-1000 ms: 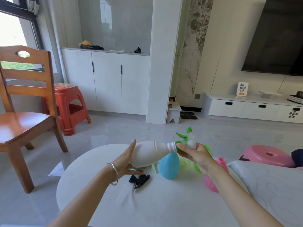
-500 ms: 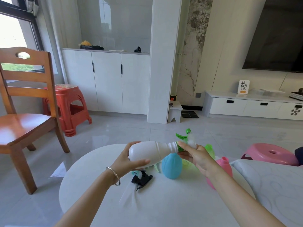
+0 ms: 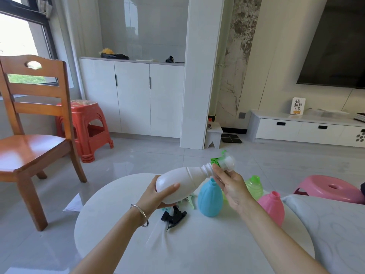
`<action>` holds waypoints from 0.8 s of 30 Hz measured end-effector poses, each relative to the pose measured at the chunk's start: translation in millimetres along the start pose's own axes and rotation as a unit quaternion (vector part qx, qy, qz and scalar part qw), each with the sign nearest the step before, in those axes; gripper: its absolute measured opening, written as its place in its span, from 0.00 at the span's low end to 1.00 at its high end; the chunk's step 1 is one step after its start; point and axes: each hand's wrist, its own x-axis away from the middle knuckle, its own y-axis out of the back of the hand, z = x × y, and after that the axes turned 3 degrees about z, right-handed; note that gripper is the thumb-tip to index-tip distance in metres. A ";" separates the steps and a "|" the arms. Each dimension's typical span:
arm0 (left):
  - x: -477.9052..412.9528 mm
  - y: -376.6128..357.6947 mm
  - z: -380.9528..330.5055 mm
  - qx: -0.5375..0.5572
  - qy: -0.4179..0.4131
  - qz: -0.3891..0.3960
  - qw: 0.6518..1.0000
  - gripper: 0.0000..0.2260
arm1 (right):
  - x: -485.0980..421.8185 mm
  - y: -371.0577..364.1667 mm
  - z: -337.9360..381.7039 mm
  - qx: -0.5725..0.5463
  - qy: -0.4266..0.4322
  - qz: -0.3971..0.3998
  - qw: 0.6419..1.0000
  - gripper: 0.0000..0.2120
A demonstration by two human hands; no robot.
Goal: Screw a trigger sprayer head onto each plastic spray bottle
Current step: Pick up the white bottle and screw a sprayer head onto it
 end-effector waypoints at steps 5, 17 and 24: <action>1.7 -4.3 -2.1 0.050 0.058 0.032 0.997 0.34 | -0.5 -11.3 1.1 -0.105 -0.006 0.063 0.992 0.07; 8.4 29.8 -1.8 -0.015 -0.035 -0.053 0.998 0.31 | -16.5 -68.2 -5.0 -0.097 0.033 0.045 0.994 0.04; 8.0 77.6 -2.4 -0.241 -0.052 -0.056 0.967 0.30 | -33.5 -127.3 -27.8 0.104 0.084 0.117 0.984 0.05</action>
